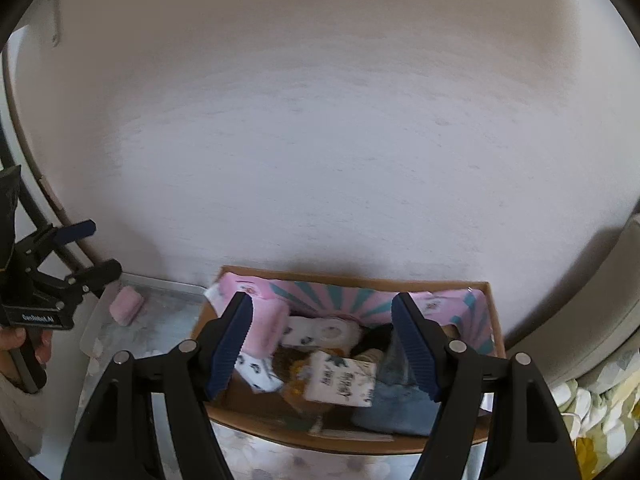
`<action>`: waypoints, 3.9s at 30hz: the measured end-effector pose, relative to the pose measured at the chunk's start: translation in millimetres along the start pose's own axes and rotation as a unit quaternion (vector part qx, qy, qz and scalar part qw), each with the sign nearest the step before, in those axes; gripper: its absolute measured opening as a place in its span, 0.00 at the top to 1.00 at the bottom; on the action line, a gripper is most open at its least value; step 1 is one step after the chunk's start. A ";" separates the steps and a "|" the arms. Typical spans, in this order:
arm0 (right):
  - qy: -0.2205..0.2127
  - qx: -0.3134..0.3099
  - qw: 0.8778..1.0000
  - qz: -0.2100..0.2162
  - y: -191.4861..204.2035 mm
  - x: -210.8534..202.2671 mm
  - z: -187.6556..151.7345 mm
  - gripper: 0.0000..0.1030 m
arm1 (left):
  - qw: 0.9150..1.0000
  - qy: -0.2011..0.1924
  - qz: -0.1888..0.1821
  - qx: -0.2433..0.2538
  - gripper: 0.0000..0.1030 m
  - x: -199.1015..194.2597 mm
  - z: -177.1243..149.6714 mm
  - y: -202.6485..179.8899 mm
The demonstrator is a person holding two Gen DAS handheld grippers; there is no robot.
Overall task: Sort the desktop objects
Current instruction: 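Move both open tools back over the plastic bin, then grasp the second pink fuzzy slipper with the left tool, then carry the slipper into the cardboard box and open the left tool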
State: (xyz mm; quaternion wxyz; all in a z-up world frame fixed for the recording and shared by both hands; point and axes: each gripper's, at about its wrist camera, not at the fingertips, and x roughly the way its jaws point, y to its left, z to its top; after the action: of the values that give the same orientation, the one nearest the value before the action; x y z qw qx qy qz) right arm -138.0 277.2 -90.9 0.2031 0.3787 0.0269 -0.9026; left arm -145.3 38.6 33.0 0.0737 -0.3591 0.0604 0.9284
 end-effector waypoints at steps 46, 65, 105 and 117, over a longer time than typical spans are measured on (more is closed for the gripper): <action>0.107 -0.115 0.981 0.113 222.6 174.6 -93.0 0.34 | 0.992 0.099 0.048 -0.065 0.58 146.6 -172.6 133.8; 0.086 -0.119 0.982 0.122 209.7 117.9 -59.2 0.94 | 0.995 0.050 0.044 -0.074 0.59 84.1 -102.5 108.2; 0.082 0.048 0.995 -0.031 -68.2 -2.9 -25.8 0.94 | 0.982 0.072 -0.145 0.096 0.59 122.1 10.8 -235.5; 0.094 0.043 0.994 -0.035 -74.1 37.0 -40.8 0.24 | 0.987 0.115 -0.104 0.027 0.00 128.7 7.5 -191.3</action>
State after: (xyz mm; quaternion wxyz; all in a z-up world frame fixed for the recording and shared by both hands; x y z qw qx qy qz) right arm -162.5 340.5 -153.5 0.1518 0.4687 0.0206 -0.8700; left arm -209.9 239.7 -59.7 0.1722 -0.4659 0.0561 0.8661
